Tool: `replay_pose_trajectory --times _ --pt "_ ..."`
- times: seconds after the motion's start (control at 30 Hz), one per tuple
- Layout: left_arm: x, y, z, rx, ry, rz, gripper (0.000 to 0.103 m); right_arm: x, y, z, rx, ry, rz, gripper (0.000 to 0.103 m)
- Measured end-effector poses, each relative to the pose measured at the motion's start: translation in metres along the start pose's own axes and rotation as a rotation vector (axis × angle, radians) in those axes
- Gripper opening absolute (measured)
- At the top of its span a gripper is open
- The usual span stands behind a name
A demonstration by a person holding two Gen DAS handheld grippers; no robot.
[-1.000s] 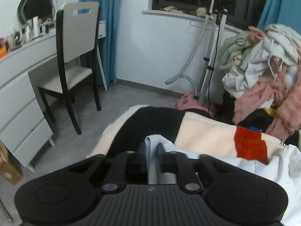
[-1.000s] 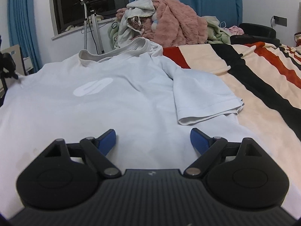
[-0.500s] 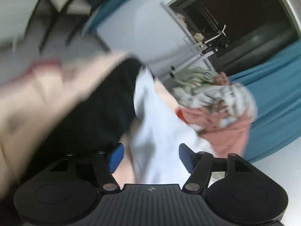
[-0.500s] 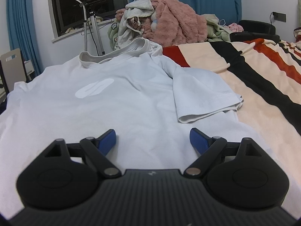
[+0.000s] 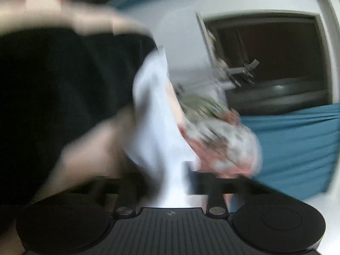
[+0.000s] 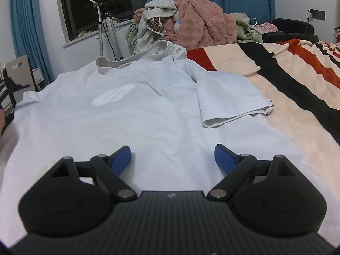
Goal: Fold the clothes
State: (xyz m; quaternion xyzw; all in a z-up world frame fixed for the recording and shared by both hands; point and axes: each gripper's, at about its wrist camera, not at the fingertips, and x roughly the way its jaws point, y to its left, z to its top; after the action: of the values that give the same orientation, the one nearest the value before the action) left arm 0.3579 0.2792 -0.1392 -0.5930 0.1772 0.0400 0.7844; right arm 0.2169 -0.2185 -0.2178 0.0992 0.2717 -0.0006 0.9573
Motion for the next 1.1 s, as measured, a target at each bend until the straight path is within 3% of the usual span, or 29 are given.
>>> replay_pose_trajectory --times 0.07,0.13,0.27,0.37,0.47,0.53,0.6,0.7,0.8,0.9,0.97,1.1 --pt "-0.011 0.002 0.012 -0.017 -0.06 0.046 0.005 0.002 0.0 0.0 0.001 0.001 -0.001 0.088" --pt "-0.019 0.001 0.028 0.021 -0.064 0.099 0.003 0.005 0.0 0.0 0.001 0.002 -0.001 0.088" --pt "-0.026 -0.008 0.052 0.114 -0.013 0.225 0.004 0.007 0.0 0.0 -0.001 0.0 0.001 0.088" --pt "-0.026 -0.023 0.057 0.262 0.034 0.288 0.011 0.007 -0.001 0.001 0.0 -0.001 0.003 0.089" --pt "-0.051 -0.043 0.057 0.389 -0.036 0.37 0.049 0.006 -0.002 0.002 -0.002 -0.002 0.002 0.088" --pt "-0.072 -0.055 0.059 0.456 -0.07 0.394 0.054 0.005 -0.003 0.002 -0.002 -0.004 0.003 0.087" --pt "-0.097 -0.062 0.057 0.495 -0.039 0.415 0.054 0.004 -0.003 0.002 -0.002 -0.005 0.006 0.086" --pt "-0.144 -0.069 0.044 0.565 0.053 0.403 0.058 0.0 -0.004 0.003 0.001 -0.011 0.01 0.086" --pt "-0.188 -0.063 -0.01 0.679 0.24 0.441 0.058 -0.009 -0.005 0.005 0.0 -0.026 0.014 0.086" --pt "-0.238 -0.041 -0.07 0.793 0.441 0.545 0.058 -0.024 -0.005 0.008 -0.01 -0.054 0.018 0.086" --pt "-0.256 -0.027 -0.103 0.818 0.569 0.629 0.056 -0.039 -0.006 0.011 -0.002 -0.069 0.027 0.086" --pt "-0.292 -0.009 -0.136 0.795 0.651 0.692 0.053 -0.074 -0.007 0.014 0.003 -0.102 0.03 0.086"
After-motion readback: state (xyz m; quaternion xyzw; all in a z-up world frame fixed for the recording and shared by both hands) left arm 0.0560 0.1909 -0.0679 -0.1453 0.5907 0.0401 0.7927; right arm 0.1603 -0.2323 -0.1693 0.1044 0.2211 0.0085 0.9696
